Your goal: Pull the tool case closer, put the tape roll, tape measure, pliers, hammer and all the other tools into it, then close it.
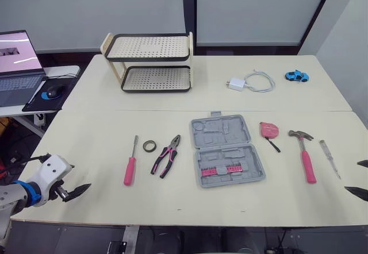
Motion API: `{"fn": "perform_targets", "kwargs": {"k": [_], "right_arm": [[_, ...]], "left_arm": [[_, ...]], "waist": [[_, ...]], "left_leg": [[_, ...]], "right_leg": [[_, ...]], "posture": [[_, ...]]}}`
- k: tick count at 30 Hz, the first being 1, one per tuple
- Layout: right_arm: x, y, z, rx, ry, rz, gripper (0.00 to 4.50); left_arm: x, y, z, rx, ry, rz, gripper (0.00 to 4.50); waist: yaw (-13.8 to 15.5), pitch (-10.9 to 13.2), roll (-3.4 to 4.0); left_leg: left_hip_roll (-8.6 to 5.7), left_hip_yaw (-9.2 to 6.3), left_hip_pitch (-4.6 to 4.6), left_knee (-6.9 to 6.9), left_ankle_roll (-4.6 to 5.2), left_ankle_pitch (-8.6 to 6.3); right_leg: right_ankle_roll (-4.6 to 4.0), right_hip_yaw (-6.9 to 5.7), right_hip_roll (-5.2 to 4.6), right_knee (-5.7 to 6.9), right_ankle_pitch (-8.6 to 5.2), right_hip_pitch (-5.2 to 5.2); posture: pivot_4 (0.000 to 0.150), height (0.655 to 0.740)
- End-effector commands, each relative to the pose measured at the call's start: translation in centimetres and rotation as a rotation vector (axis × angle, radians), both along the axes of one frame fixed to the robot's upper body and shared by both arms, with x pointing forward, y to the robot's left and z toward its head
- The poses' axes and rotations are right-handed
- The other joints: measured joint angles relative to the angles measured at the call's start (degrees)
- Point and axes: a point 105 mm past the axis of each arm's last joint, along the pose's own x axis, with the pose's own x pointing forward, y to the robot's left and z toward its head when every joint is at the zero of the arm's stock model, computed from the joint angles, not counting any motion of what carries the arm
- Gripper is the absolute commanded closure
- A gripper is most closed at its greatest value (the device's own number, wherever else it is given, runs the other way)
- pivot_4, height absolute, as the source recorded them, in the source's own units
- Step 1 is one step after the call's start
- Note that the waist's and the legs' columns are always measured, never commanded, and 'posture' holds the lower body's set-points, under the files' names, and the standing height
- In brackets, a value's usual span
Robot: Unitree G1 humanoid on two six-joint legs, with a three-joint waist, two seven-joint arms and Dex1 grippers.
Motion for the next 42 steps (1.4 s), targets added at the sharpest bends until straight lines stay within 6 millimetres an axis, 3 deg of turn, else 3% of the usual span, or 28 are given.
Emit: {"fn": "perform_targets", "kwargs": {"k": [1, 20, 24, 28, 31, 36, 41, 42], "right_arm": [[0.3, -0.2, 1.0, -0.022, -0.029, -0.001, 0.00], [1.1, -0.4, 1.4, -0.047, -0.083, -0.044, 0.00], [1.1, 0.5, 2.1, -0.034, -0.118, -0.047, 0.00], [1.8, 3.6, 2.8, 0.044, -0.160, -0.002, 0.00], [2.8, 6.2, 3.0, 0.091, -0.188, 0.048, 0.55], [4.1, 8.8, 2.0, 0.100, -0.181, 0.093, 2.41], [5.9, 11.2, 0.3, 0.098, -0.174, 0.128, 4.33], [6.2, 11.6, -0.1, 0.095, -0.172, 0.138, 4.50]], "left_arm": [[0.0, 0.3, 0.4, 0.012, -0.023, 0.012, 0.03], [0.4, 0.7, 0.7, -0.018, -0.074, 0.078, 0.03], [1.2, -0.4, 1.7, -0.096, -0.120, 0.087, 0.03], [1.8, -4.3, 2.3, -0.207, -0.138, 0.004, 0.03], [2.2, -8.8, 2.6, -0.305, -0.141, -0.097, 0.59], [2.9, -14.1, 2.9, -0.383, -0.128, -0.204, 2.25], [4.1, -18.0, 2.5, -0.443, -0.109, -0.252, 3.90], [4.3, -18.7, 2.4, -0.452, -0.104, -0.260, 4.21]], "waist": [[0.0, 0.0, 0.00], [0.0, 0.0, 0.00], [0.0, 0.0, 0.00], [0.1, 0.0, 0.00], [0.1, 0.0, 0.01], [0.2, 0.0, -0.03], [0.3, 0.0, -0.02], [0.2, 0.0, -0.02]], "left_leg": [[0.00, 0.00, 0.00, 0.00, 0.00, 0.00], [-0.01, 0.00, 0.00, 0.00, 0.00, 0.00], [0.01, -0.02, 0.00, 0.00, 0.00, 0.00], [0.01, -0.03, -0.01, 0.02, 0.00, 0.00], [0.03, -0.02, -0.01, 0.04, -0.01, 0.00], [0.04, -0.05, -0.02, 0.06, -0.02, 0.01], [-0.01, -0.06, -0.02, 0.09, -0.03, 0.02], [-0.02, -0.05, -0.03, 0.10, -0.04, 0.03]], "right_leg": [[0.00, 0.00, 0.00, 0.00, 0.00, 0.00], [0.00, 0.00, 0.00, 0.00, 0.00, 0.00], [0.00, -0.01, 0.00, 0.01, 0.00, 0.00], [0.00, -0.01, -0.01, 0.01, 0.00, 0.02], [-0.01, 0.00, -0.01, 0.00, 0.01, 0.04], [-0.01, -0.05, 0.02, 0.00, 0.02, 0.05], [-0.01, -0.05, 0.01, 0.00, 0.02, 0.09], [0.00, -0.04, 0.01, 0.01, 0.02, 0.07]], "posture": [[0.150, 0.7400], [0.150, 0.7400], [0.150, 0.7400], [0.150, 0.7400], [0.150, 0.7400], [0.150, 0.7400], [0.150, 0.7400], [0.150, 0.7400]]}}
